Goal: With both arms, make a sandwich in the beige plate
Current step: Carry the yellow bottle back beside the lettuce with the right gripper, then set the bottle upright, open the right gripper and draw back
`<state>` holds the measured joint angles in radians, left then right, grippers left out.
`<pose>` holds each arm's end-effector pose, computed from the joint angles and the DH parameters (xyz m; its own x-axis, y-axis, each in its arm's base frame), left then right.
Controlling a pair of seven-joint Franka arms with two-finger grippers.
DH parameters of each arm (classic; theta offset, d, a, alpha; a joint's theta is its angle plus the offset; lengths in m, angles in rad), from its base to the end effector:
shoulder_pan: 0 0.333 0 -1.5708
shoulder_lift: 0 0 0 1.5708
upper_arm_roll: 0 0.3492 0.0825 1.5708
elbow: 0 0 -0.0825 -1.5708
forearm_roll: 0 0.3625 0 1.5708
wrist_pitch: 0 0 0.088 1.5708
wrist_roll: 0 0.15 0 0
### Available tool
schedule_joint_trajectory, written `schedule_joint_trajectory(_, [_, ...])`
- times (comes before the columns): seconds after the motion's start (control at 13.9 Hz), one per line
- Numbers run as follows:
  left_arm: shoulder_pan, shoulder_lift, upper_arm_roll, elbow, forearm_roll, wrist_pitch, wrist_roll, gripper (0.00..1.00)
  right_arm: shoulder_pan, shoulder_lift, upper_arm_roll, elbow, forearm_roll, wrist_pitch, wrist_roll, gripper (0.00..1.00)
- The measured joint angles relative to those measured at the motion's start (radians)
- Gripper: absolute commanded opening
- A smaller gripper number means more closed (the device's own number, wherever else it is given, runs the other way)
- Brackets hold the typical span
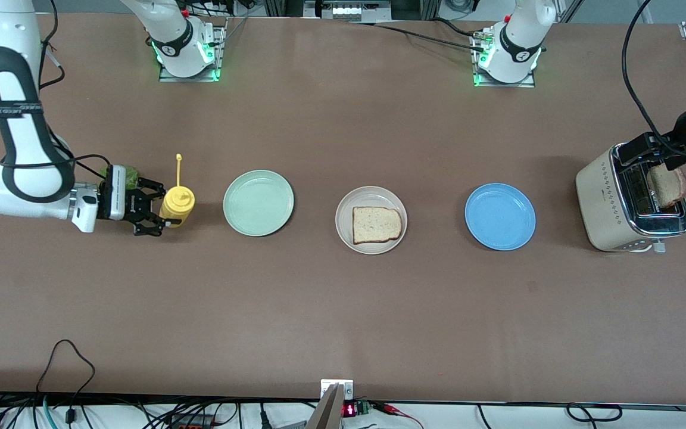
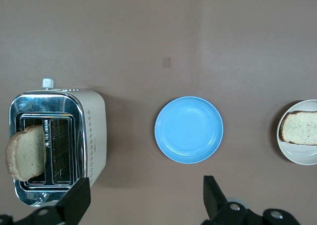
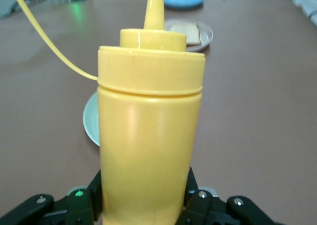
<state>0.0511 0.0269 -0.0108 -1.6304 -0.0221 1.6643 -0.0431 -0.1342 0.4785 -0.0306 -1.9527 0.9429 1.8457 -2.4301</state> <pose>0.5489 0.0191 0.5814 0.9963 0.0854 0.0060 0.0852 -0.9961 0.0226 0.5693 0.0048 0.2415 -0.0741 0.5809 0.8106 0.9895 0.1442 -0.0129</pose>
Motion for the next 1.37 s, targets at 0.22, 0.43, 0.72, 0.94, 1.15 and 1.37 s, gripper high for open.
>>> schedule_joint_trajectory(0.22, [0.006,0.000,0.001,0.000,0.000,0.000,0.000,1.00,-0.058,0.022,0.000,-0.041,0.068,-0.096,-0.099,0.00])
schedule_joint_trajectory(0.43, [0.006,0.000,0.002,0.000,0.000,0.000,0.000,1.00,-0.093,0.034,0.001,-0.119,0.112,-0.143,-0.182,0.00])
schedule_joint_trajectory(0.72, [0.006,0.000,0.001,0.000,0.000,0.000,0.000,1.00,-0.109,0.040,0.001,-0.215,0.147,-0.149,-0.254,0.00])
schedule_joint_trajectory(0.94, [0.003,0.000,-0.001,0.000,0.000,0.000,0.000,1.00,-0.120,0.045,0.001,-0.235,0.153,-0.149,-0.275,0.00])
schedule_joint_trajectory(1.15, [0.000,0.000,-0.001,0.000,0.000,0.001,0.000,1.00,-0.131,0.064,0.001,-0.235,0.153,-0.149,-0.278,0.00])
schedule_joint_trajectory(1.37, [-0.001,0.000,-0.005,0.000,0.000,0.001,0.000,1.00,-0.142,0.087,0.002,-0.235,0.154,-0.149,-0.279,0.03])
